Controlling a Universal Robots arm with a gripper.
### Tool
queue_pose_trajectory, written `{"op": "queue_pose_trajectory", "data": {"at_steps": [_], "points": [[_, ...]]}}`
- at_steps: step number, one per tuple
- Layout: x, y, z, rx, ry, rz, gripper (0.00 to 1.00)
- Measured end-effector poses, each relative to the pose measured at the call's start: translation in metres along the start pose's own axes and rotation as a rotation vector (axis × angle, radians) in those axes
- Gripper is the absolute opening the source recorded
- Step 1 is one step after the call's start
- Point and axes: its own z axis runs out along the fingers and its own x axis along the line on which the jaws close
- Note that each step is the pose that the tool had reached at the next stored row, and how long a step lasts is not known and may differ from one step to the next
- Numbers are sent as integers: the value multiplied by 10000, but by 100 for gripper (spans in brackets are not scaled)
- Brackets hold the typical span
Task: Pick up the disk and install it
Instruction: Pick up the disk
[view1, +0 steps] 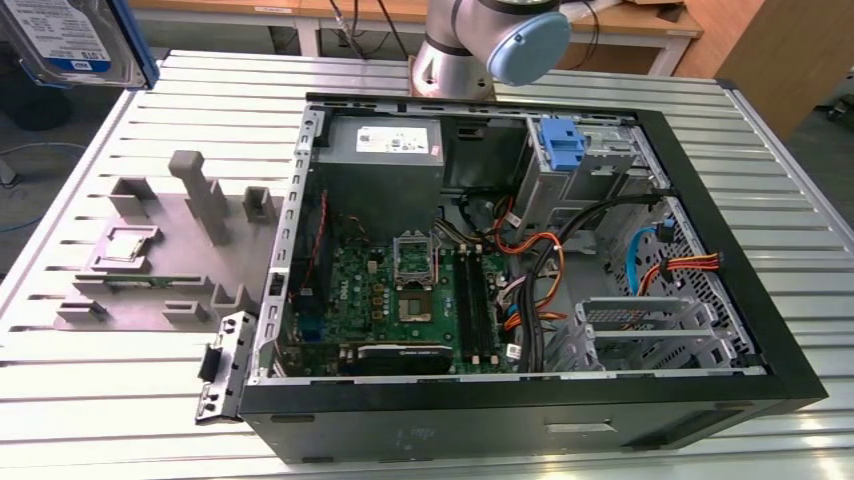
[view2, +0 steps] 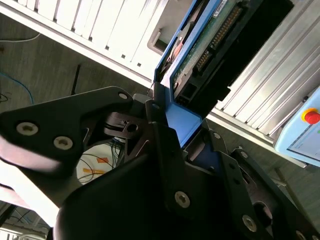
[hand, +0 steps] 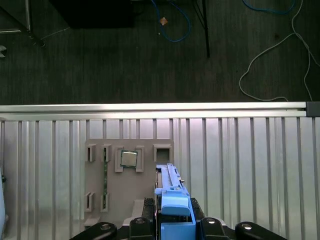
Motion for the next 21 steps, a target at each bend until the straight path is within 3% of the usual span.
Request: {"op": "queue_pose_trajectory", "data": {"at_steps": [21], "points": [[-1,-47,0,1,0,0,37]]}}
